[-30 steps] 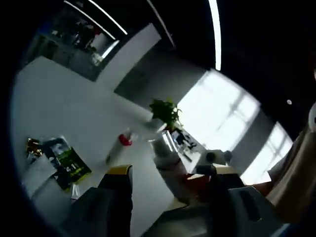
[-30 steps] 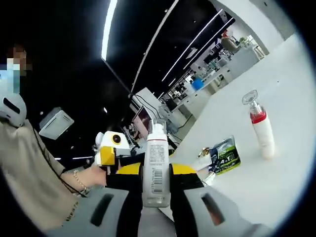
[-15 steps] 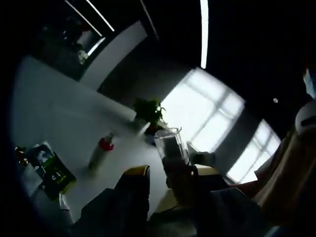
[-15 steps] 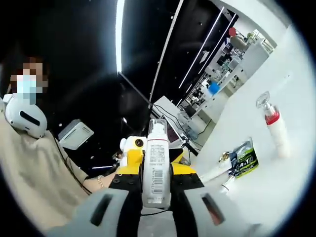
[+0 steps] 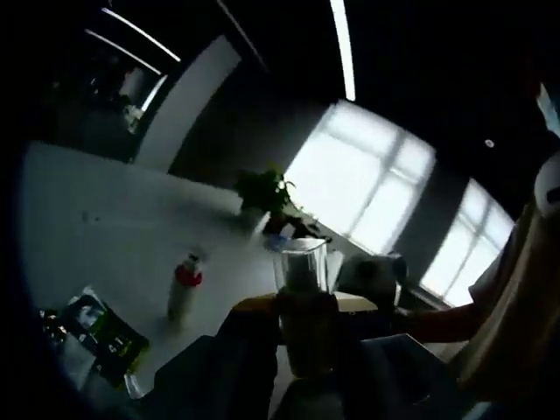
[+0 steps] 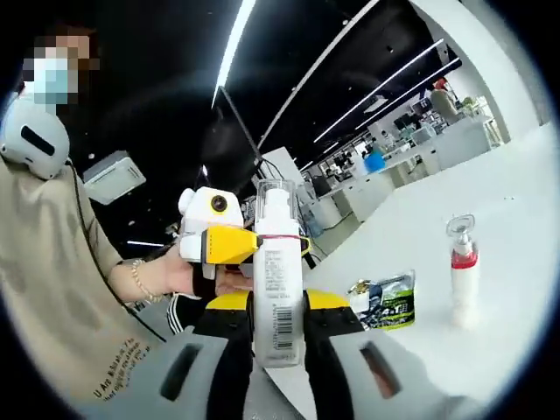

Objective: Arrange the skincare products in the storage area until every visible bottle or jar stands upright without overlapping.

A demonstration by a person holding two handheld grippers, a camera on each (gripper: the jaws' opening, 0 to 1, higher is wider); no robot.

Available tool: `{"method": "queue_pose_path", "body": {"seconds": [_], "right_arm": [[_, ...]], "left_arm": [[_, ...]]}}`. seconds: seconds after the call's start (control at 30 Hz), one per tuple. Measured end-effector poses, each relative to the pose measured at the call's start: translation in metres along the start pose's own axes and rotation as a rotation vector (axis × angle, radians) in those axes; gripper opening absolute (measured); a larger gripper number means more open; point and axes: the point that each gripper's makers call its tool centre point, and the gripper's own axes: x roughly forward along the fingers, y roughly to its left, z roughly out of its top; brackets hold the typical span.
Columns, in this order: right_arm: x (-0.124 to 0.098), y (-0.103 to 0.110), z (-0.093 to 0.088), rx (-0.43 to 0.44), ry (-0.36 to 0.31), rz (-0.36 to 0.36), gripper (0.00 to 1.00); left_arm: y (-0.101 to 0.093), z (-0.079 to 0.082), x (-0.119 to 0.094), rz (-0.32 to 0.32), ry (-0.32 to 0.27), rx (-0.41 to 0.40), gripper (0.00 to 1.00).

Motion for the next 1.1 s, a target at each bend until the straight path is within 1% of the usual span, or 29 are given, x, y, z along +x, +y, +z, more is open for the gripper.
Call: {"method": "queue_pose_path", "body": {"seconds": [0.03,0.1,0.17,0.23,0.27,0.3,0.33,0.4,0.43,0.47,0.6,0.73,0.93,1.0,1.1], "right_arm": [[0.000,-0.001,0.000,-0.009,0.003,-0.008,0.22],[-0.001,-0.008,-0.001,-0.069,0.030,-0.054,0.23],[-0.001,-0.016,-0.004,-0.130,0.074,-0.116,0.23],[-0.002,-0.022,-0.005,-0.159,0.101,-0.176,0.24],[-0.003,-0.027,-0.004,-0.188,0.116,-0.227,0.24],[-0.003,-0.029,-0.003,-0.220,0.114,-0.253,0.23],[-0.004,-0.032,-0.002,-0.251,0.112,-0.289,0.24],[-0.007,-0.037,0.000,-0.270,0.105,-0.342,0.24],[-0.009,-0.040,0.000,-0.272,0.100,-0.363,0.24],[-0.012,-0.043,0.000,-0.293,0.102,-0.386,0.24],[-0.017,-0.051,-0.005,-0.339,0.132,-0.430,0.23],[-0.018,-0.062,-0.010,-0.365,0.153,-0.465,0.23],[-0.017,-0.078,-0.021,-0.365,0.180,-0.488,0.23],[-0.017,-0.084,-0.026,-0.367,0.193,-0.493,0.23],[-0.015,-0.096,-0.039,-0.373,0.222,-0.495,0.23]], "left_arm": [[0.001,0.000,0.001,0.013,0.005,0.019,0.19],[0.004,-0.001,0.004,0.046,0.018,0.057,0.19],[0.008,-0.003,0.008,0.095,0.050,0.140,0.19],[0.010,-0.004,0.011,0.135,0.069,0.204,0.19],[0.011,-0.004,0.015,0.158,0.081,0.256,0.19],[0.012,-0.004,0.017,0.175,0.082,0.289,0.19],[0.010,-0.004,0.021,0.175,0.079,0.311,0.19],[0.009,-0.004,0.026,0.181,0.076,0.349,0.19],[0.008,-0.004,0.028,0.181,0.074,0.352,0.19],[0.008,-0.005,0.030,0.181,0.074,0.359,0.19],[0.011,-0.010,0.037,0.183,0.100,0.396,0.19],[0.017,-0.017,0.045,0.219,0.117,0.435,0.19],[0.032,-0.025,0.052,0.262,0.136,0.435,0.19],[0.038,-0.030,0.055,0.273,0.146,0.432,0.19],[0.050,-0.042,0.060,0.306,0.171,0.434,0.19]]}}
